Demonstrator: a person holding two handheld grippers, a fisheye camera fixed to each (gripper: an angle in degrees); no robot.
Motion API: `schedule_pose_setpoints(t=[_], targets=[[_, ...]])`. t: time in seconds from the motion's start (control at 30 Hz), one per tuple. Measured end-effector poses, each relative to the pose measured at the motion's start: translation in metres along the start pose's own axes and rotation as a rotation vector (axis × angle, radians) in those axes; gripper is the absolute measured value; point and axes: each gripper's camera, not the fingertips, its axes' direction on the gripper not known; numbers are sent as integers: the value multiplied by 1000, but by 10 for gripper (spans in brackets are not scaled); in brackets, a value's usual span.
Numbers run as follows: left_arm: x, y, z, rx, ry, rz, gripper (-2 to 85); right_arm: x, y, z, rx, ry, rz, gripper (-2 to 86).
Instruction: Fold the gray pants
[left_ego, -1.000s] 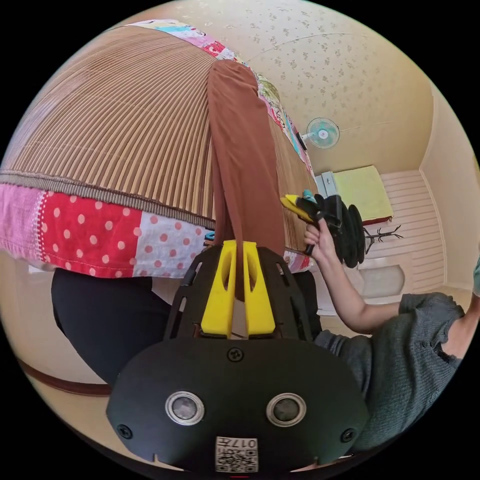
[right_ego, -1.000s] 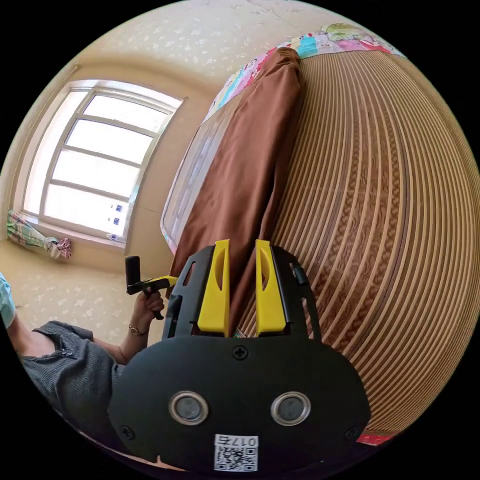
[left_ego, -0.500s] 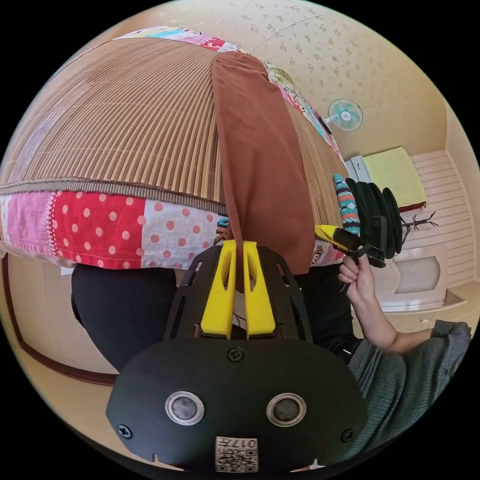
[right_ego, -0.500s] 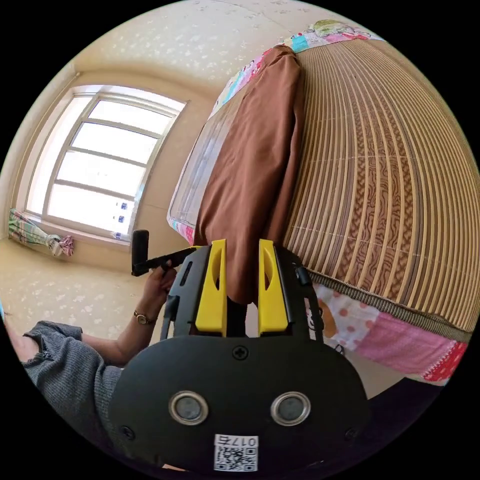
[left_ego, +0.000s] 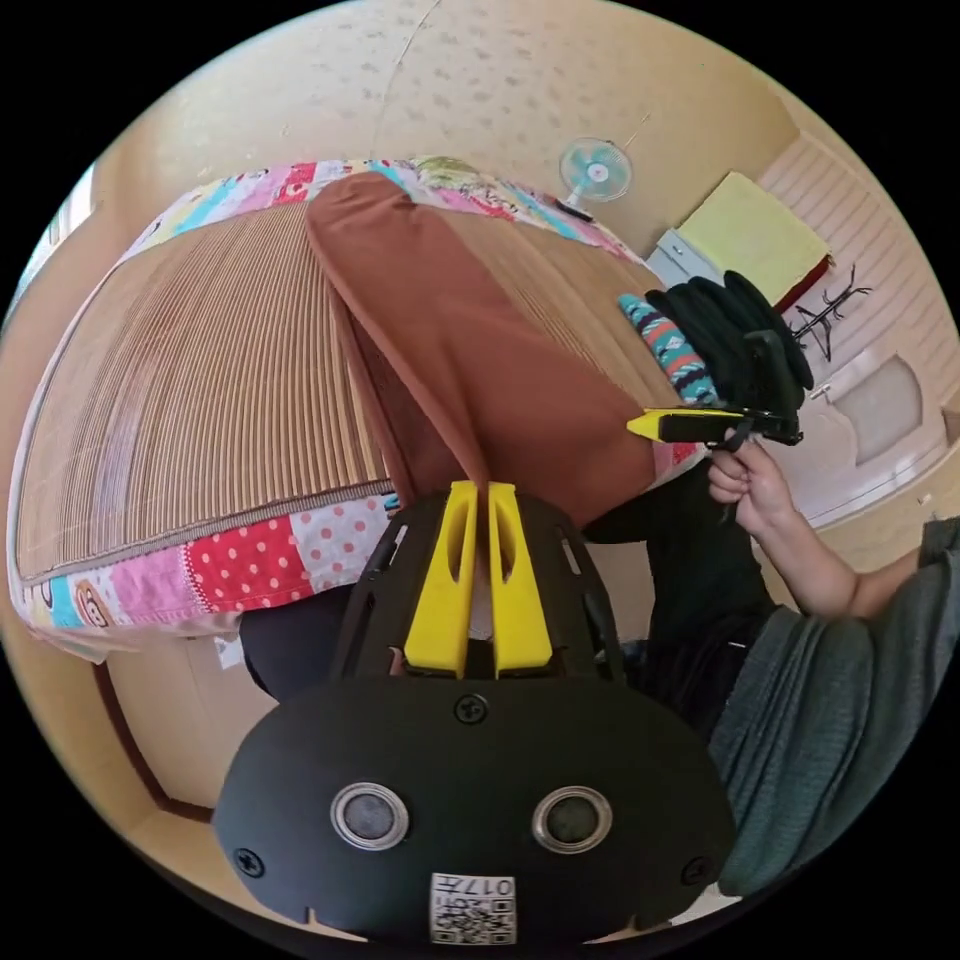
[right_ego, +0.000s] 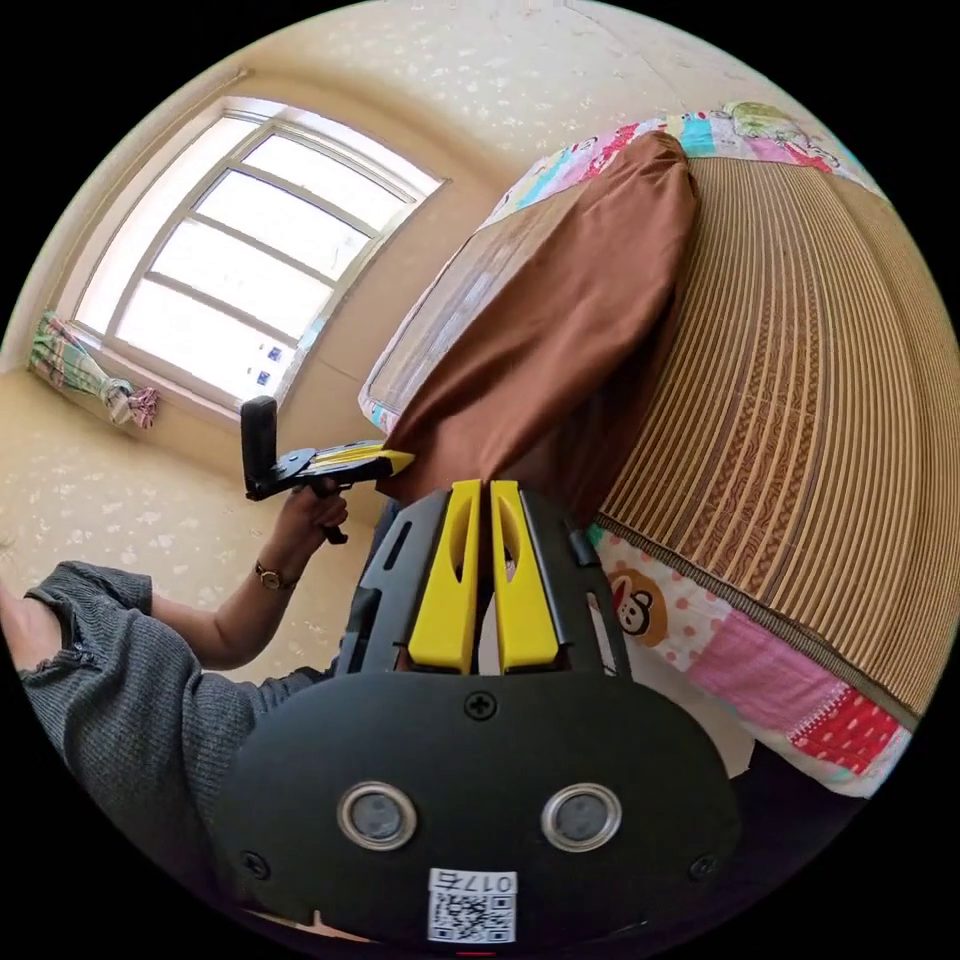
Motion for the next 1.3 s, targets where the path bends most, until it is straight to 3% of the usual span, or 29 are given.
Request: schedule_pose_setpoints(t=[0.13, 0.2, 0.37, 0.5, 0.63, 0.77, 1.07, 1.17, 1.3], targets=[[-35, 17, 54, -150, -5, -165, 12, 39, 19, 57, -118, -34, 184, 26], [-54, 19, 78, -249, 23, -275, 26, 45, 26, 54, -79, -89, 221, 30], [-71, 20, 51, -103, 19, -349, 75, 52, 21, 30, -42, -5, 211, 53], [-99, 5, 66, -100, 91, -431, 153, 67, 6, 39, -43, -130, 238, 76], [-95, -15, 74, -200, -17, -390, 117, 66, -12, 52, -126, -122, 190, 53], [-61, -15, 75, -234, 62, -262, 39, 56, -4, 38, -130, -60, 107, 30], [40, 29, 107, -585, 342, -177, 37, 55, 94, -7, -318, 37, 65, 26], [29, 33, 91, -446, 400, -262, 52, 76, 115, -26, -303, -45, 155, 36], [-9, 8, 67, -162, 462, -357, 80, 113, 98, -65, -104, -149, 249, 76]])
